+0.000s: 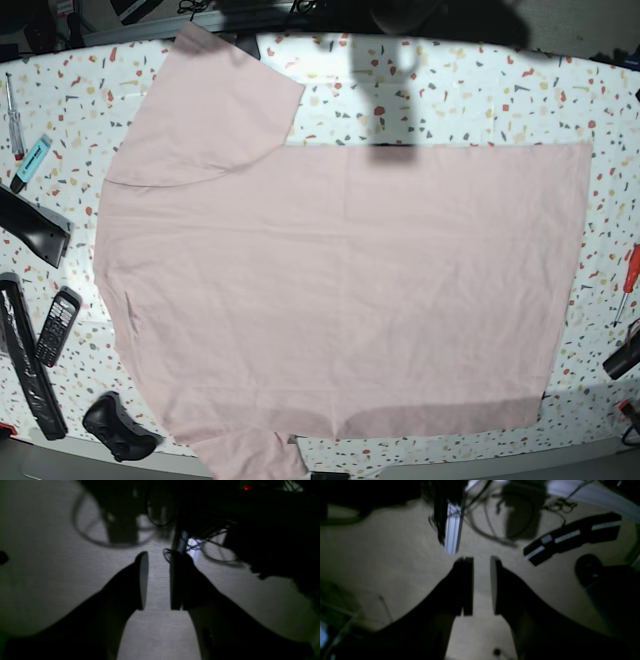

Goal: Fold the T-shirt properly

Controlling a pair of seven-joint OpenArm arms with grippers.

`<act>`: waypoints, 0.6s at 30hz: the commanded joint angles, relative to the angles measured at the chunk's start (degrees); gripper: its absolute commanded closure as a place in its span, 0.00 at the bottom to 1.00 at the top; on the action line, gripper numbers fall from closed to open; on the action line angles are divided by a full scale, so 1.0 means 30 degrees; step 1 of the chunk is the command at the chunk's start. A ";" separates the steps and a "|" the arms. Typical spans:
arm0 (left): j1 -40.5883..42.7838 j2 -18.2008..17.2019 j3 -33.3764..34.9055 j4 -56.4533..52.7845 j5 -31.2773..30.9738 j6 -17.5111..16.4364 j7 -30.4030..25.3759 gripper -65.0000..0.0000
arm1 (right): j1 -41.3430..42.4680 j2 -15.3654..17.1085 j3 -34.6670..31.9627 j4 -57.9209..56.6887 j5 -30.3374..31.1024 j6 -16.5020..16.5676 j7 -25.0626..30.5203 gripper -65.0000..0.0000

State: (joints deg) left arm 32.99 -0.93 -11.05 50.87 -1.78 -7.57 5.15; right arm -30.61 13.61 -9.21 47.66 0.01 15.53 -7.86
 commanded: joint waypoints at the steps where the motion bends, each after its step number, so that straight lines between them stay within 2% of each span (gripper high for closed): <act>1: 0.0816 -0.0240 0.0306 0.0692 -0.0087 -0.0066 -0.0058 0.78 | -0.0656 0.0430 -0.0189 0.0940 0.0233 0.0102 0.0022 0.83; 8: 0.4386 -0.1982 0.3184 0.6200 -0.0080 -0.0044 0.0452 0.77 | -0.4320 0.2419 -0.0685 0.7337 0.3461 0.0124 -0.1625 0.83; 12: 0.6105 -0.2900 0.3453 0.9821 -0.0080 0.0131 0.1086 0.77 | -0.6484 0.3636 -0.0685 1.1242 0.3650 0.0175 -0.2200 0.83; 18: 0.7956 -0.5151 0.3453 1.4921 -0.0051 0.1290 0.2353 0.77 | -0.9493 0.5814 -0.0685 1.6298 0.3483 0.0189 -0.2215 0.83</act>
State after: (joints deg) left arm 55.68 -16.34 -0.60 95.20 -1.74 -3.97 12.84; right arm -58.30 30.76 -11.27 96.03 10.02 15.70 -15.14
